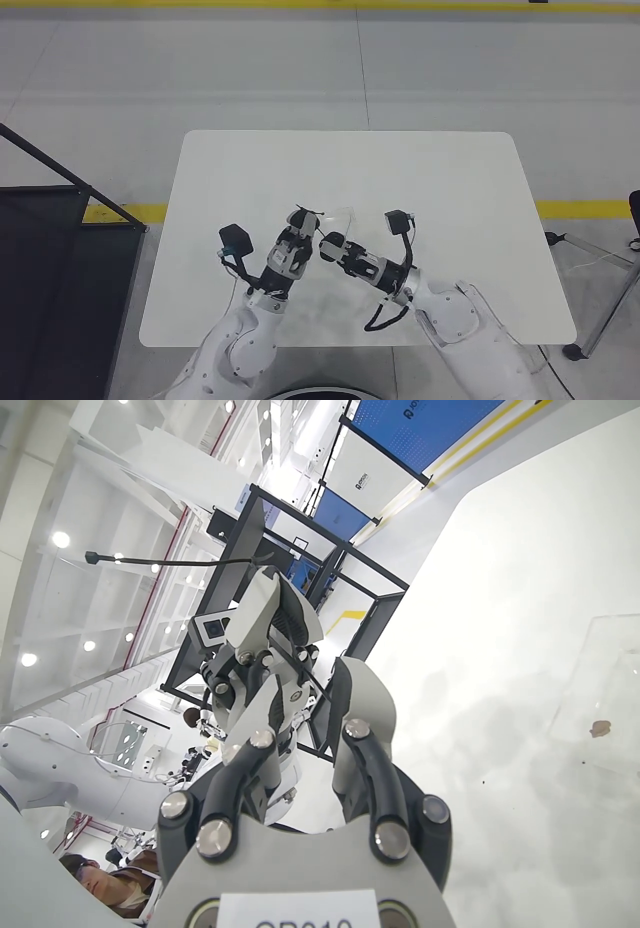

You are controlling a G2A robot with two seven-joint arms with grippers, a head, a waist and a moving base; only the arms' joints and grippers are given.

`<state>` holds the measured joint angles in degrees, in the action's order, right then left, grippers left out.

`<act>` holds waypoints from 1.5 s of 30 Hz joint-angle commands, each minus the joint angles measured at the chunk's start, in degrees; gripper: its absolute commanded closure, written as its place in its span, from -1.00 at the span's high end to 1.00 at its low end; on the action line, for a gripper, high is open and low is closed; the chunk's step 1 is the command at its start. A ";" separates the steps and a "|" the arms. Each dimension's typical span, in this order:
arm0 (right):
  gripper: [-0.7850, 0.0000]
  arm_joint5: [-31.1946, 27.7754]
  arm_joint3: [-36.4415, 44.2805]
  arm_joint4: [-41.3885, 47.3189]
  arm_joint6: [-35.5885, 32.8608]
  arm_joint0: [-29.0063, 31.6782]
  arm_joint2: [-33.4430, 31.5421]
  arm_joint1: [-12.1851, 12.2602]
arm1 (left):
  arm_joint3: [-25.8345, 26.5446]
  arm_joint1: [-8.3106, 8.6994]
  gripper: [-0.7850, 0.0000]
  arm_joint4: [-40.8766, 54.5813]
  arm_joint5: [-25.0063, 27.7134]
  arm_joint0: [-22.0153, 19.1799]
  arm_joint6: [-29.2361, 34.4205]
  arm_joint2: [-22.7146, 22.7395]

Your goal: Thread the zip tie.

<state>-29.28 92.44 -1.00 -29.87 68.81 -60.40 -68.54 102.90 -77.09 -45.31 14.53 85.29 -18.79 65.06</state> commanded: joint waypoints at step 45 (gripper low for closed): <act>-0.37 1.92 0.07 1.45 0.81 0.19 -1.08 -0.54 | -0.13 -0.63 -1.00 -0.81 0.69 0.41 0.70 0.73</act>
<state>-27.25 92.50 0.44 -28.97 68.99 -61.44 -69.08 102.80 -77.71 -46.06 15.27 85.72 -18.16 65.81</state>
